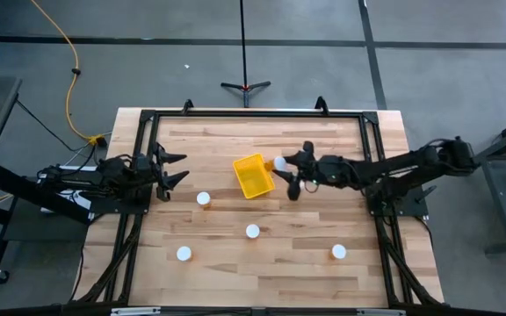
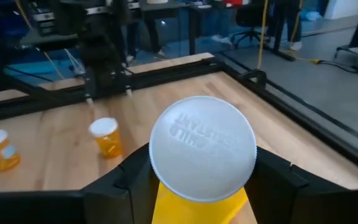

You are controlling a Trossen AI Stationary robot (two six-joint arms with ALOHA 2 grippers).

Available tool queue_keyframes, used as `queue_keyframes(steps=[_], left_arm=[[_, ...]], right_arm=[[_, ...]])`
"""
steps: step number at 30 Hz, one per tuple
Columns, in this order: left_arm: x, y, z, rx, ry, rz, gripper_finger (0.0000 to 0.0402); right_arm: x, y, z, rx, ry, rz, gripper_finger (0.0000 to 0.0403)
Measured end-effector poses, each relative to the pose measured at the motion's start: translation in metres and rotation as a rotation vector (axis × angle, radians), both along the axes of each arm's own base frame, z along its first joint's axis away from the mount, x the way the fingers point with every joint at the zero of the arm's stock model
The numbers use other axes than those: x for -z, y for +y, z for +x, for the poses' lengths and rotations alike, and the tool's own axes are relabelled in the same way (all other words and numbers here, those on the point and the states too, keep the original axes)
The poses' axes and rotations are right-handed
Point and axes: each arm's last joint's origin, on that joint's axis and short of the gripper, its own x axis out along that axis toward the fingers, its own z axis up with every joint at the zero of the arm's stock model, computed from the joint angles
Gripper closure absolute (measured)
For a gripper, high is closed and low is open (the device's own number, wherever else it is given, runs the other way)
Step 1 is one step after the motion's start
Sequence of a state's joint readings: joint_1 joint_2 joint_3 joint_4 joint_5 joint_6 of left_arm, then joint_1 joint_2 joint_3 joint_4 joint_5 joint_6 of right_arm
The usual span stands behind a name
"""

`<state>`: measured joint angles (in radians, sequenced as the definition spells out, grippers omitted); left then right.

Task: Pick and place pill bottles into a basket
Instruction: Put the orange pill bottle into the yellow bin

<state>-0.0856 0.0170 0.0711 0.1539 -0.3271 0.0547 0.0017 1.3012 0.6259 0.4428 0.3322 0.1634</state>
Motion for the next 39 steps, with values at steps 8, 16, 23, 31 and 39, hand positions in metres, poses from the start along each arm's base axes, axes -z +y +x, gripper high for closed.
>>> queue_keyframes(steps=[8, 16, 23, 31, 39], left_arm=[[0.003, 0.000, 0.001, 0.006, 0.023, -0.030, 0.0110], [0.006, 0.000, 0.001, 0.006, 0.060, -0.027, 0.0110], [0.009, 0.000, 0.001, 0.005, 0.086, -0.028, 0.0110], [0.009, 0.000, 0.001, 0.005, 0.087, -0.028, 0.0110], [0.009, 0.000, 0.001, 0.006, 0.086, -0.029, 0.0110]], right_arm=[[-0.014, -0.017, 0.028, -0.007, 0.160, 0.017, 0.0210], [-0.012, -0.020, 0.057, -0.006, 0.297, 0.060, 0.0210], [0.009, -0.019, 0.071, -0.009, 0.384, 0.171, 0.0210], [0.029, -0.019, 0.076, 0.002, 0.457, 0.215, 0.0210], [0.047, -0.019, 0.081, 0.003, 0.510, 0.235, 0.0210]])
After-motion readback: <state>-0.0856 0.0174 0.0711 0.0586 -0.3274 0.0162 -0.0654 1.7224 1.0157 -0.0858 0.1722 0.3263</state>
